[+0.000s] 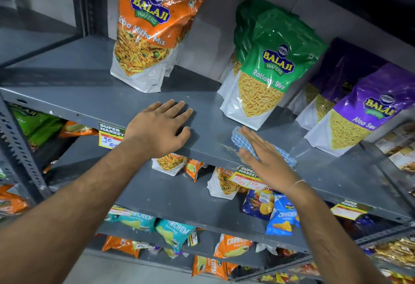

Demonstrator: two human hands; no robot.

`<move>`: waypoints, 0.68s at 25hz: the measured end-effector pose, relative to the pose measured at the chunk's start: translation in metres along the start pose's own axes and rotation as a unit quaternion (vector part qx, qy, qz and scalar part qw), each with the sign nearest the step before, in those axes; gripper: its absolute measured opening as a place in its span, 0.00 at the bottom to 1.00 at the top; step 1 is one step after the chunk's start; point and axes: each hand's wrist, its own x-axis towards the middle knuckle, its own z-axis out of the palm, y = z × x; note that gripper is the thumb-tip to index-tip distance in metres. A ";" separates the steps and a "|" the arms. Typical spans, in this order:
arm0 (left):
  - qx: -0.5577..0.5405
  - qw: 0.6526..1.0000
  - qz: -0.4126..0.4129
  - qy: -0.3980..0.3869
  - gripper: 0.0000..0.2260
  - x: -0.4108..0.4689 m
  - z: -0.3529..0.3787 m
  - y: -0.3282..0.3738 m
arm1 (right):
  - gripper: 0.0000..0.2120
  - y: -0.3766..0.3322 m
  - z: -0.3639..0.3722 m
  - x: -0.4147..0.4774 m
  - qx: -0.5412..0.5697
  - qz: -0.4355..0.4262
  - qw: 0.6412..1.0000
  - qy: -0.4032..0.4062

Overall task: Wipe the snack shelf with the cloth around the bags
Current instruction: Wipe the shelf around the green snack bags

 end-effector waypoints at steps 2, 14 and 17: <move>-0.004 1.000 -0.001 0.003 0.31 0.001 0.001 0.000 | 0.26 0.003 0.002 0.002 0.022 0.015 0.999 0.025; 0.002 1.000 0.000 0.021 0.31 -0.001 0.001 0.001 | 0.23 -0.078 0.015 0.035 0.062 0.019 0.998 0.013; -0.003 1.000 0.005 0.017 0.31 -0.001 0.001 0.001 | 0.22 -0.098 0.026 0.035 0.069 -0.031 0.997 0.002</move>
